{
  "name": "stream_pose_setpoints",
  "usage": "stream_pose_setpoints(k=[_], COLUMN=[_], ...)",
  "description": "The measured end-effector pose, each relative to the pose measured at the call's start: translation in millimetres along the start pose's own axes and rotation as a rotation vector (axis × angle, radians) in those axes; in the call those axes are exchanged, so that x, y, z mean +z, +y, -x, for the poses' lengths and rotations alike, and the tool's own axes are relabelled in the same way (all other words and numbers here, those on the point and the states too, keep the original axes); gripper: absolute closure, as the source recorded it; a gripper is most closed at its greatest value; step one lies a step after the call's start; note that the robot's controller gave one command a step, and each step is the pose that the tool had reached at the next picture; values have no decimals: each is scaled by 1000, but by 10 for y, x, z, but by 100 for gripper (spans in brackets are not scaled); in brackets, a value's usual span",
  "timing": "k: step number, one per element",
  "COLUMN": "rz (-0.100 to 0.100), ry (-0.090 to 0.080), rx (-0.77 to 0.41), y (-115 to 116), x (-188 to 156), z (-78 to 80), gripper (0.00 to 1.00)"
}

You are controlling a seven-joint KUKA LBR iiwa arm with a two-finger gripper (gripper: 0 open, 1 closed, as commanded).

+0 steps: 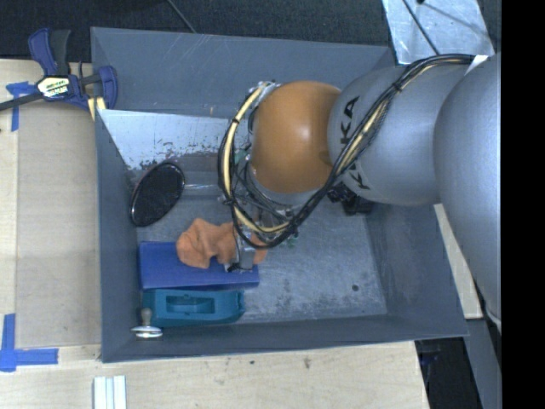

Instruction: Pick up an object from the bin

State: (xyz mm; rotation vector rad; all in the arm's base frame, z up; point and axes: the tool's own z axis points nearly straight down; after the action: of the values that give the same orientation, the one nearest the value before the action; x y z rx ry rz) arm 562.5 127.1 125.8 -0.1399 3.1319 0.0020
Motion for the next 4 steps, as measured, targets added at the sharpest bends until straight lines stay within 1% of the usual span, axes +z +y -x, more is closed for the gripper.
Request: stream_pose_setpoints(k=[1,3,4], rz=[0,0,0], ry=[2,3,1], rx=[113,114,414], y=[-94,-95,-201], x=[422,403,317], z=[129,126,-402], gripper=[100,100,100])
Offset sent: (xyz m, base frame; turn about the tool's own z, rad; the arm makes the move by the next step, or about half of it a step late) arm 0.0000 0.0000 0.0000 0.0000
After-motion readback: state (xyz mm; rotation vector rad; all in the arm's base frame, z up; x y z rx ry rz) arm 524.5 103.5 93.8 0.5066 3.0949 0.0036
